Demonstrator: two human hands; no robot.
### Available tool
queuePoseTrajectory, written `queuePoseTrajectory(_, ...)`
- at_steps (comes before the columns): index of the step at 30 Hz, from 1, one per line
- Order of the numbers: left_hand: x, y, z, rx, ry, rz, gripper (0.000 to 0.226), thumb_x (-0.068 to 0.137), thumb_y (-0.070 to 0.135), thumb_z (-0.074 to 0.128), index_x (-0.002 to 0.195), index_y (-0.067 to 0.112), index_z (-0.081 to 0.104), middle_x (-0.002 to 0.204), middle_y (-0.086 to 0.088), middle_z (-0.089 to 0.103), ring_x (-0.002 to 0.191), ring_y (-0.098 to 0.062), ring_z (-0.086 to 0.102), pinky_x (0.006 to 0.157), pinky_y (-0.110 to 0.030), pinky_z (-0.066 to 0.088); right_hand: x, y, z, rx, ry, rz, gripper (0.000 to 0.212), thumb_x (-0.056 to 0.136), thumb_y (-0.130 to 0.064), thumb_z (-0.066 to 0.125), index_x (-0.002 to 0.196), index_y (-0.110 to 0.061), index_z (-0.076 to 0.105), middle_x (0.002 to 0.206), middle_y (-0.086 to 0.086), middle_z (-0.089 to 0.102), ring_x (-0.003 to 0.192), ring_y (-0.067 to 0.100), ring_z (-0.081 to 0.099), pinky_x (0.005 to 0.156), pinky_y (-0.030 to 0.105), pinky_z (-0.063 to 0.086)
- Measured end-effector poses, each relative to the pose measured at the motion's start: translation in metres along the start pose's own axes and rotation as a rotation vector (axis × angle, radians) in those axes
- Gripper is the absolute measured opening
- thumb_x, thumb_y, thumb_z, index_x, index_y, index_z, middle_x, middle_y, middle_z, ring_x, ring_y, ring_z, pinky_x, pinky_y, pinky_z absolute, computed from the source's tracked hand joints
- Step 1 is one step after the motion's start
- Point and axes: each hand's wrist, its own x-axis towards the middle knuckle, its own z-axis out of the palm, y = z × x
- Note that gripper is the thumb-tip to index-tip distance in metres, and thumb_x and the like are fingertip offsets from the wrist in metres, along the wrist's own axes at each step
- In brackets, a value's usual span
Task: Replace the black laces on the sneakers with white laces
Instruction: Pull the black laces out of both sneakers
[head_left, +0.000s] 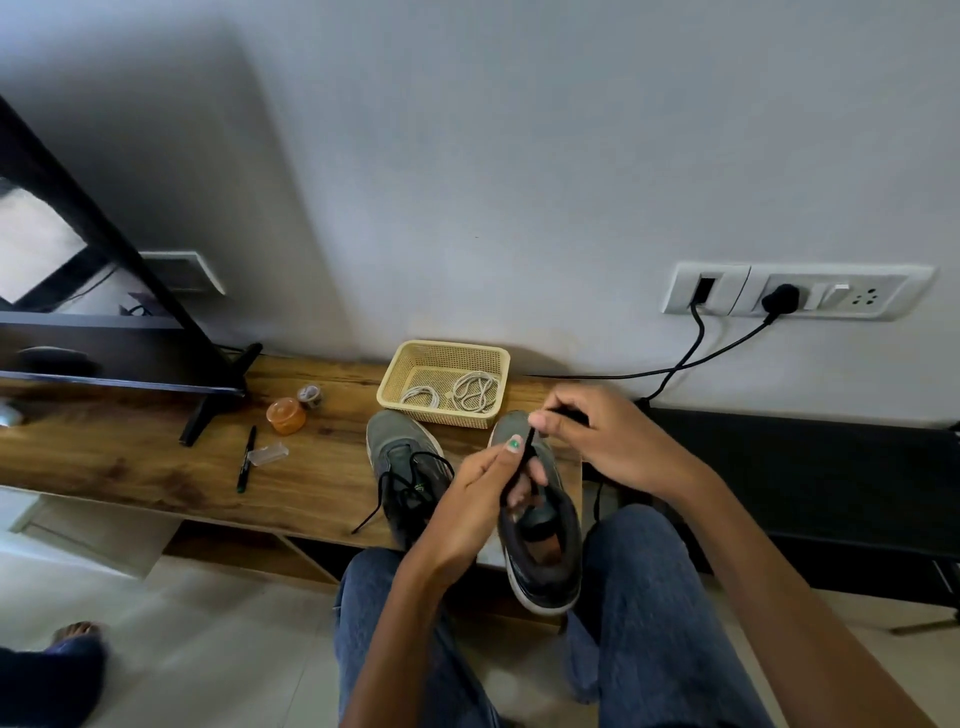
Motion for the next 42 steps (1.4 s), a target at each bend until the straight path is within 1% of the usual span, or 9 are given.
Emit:
queuePoseTrajectory(5, 0.006, 0.006, 0.003, -0.423, 0.159, 0.052, 0.035, 0.102, 0.028, 0.03, 0.083, 0.009, 0.052, 0.064, -0.001, 0.056, 0.059, -0.013, 0.054, 0.08, -0.031, 0.052, -0.003, 0.012, 0.014, 0.013, -0.014, 0.072, 0.034, 0.1, -0.035, 0.041, 0.079, -0.018, 0.061, 0.07, 0.0, 0.055, 0.065, 0.009, 0.051, 0.064, 0.028, 0.036)
queuePoseTrajectory(8, 0.016, 0.008, -0.001, -0.577, 0.237, 0.115, 0.032, 0.102, 0.024, 0.03, 0.095, 0.005, 0.055, 0.095, -0.012, 0.071, 0.085, -0.02, 0.069, 0.08, -0.028, 0.057, -0.011, 0.01, 0.027, 0.004, -0.131, 0.117, 0.032, 0.102, -0.033, 0.037, 0.083, -0.018, 0.059, 0.067, -0.01, 0.05, 0.058, -0.002, 0.046, 0.055, 0.014, 0.034)
queuePoseTrajectory(13, 0.024, -0.002, 0.001, -0.14, 0.302, 0.197, 0.028, 0.1, 0.022, 0.037, 0.106, 0.009, 0.062, 0.113, -0.009, 0.069, 0.109, -0.021, 0.065, 0.096, -0.033, 0.049, -0.018, 0.001, 0.041, -0.115, -0.322, 0.054, 0.03, 0.103, -0.028, 0.036, 0.099, -0.009, 0.059, 0.093, -0.005, 0.061, 0.087, 0.013, 0.056, 0.08, 0.03, 0.043)
queuePoseTrajectory(18, 0.017, -0.017, 0.002, 0.344, 0.217, 0.192, 0.033, 0.103, 0.028, 0.034, 0.088, 0.019, 0.063, 0.076, 0.016, 0.063, 0.069, 0.0, 0.055, 0.065, -0.023, 0.043, -0.013, -0.008, 0.028, -0.101, -0.288, 0.012, 0.021, 0.101, -0.024, 0.042, 0.092, -0.016, 0.06, 0.091, -0.006, 0.057, 0.08, 0.008, 0.054, 0.074, 0.029, 0.044)
queuePoseTrajectory(23, 0.011, -0.02, 0.002, 0.353, 0.159, 0.109, 0.055, 0.096, 0.05, 0.028, 0.07, 0.012, 0.059, 0.056, 0.004, 0.053, 0.059, -0.014, 0.052, 0.062, -0.037, 0.041, -0.011, -0.006, 0.007, -0.103, -0.138, 0.028, 0.022, 0.098, -0.03, 0.048, 0.082, -0.021, 0.059, 0.067, -0.012, 0.053, 0.061, 0.0, 0.048, 0.06, 0.023, 0.035)
queuePoseTrajectory(29, 0.005, -0.004, 0.011, -0.139, 0.147, -0.04, 0.051, 0.1, 0.043, 0.032, 0.069, 0.011, 0.057, 0.051, 0.003, 0.039, 0.051, -0.011, 0.042, 0.084, -0.041, 0.053, -0.007, 0.011, 0.006, -0.03, 0.031, 0.069, 0.032, 0.1, -0.036, 0.041, 0.08, -0.02, 0.059, 0.07, -0.004, 0.055, 0.064, 0.008, 0.05, 0.062, 0.028, 0.037)
queuePoseTrajectory(35, 0.012, 0.007, 0.011, -0.726, 0.242, 0.028, 0.036, 0.103, 0.03, 0.029, 0.084, 0.009, 0.05, 0.069, -0.004, 0.055, 0.066, -0.015, 0.059, 0.074, -0.026, 0.057, -0.019, 0.02, 0.033, -0.063, -0.142, 0.122, 0.034, 0.103, -0.034, 0.033, 0.08, -0.02, 0.054, 0.073, -0.004, 0.056, 0.067, 0.012, 0.054, 0.061, 0.024, 0.036)
queuePoseTrajectory(39, 0.014, -0.002, 0.01, -0.325, 0.328, 0.079, 0.034, 0.104, 0.022, 0.031, 0.095, 0.008, 0.06, 0.098, -0.009, 0.071, 0.096, -0.017, 0.068, 0.081, -0.022, 0.053, -0.024, 0.009, 0.047, -0.137, -0.258, 0.068, 0.028, 0.102, -0.031, 0.037, 0.077, -0.025, 0.048, 0.076, -0.01, 0.052, 0.074, 0.012, 0.052, 0.072, 0.032, 0.039)
queuePoseTrajectory(42, 0.014, -0.013, 0.008, 0.196, 0.352, 0.196, 0.031, 0.103, 0.019, 0.035, 0.093, 0.014, 0.064, 0.092, -0.002, 0.07, 0.09, -0.012, 0.065, 0.079, -0.023, 0.051, -0.023, -0.001, 0.043, -0.12, -0.257, 0.043, 0.021, 0.101, -0.029, 0.04, 0.087, -0.021, 0.053, 0.082, -0.011, 0.056, 0.077, 0.008, 0.054, 0.073, 0.032, 0.044)
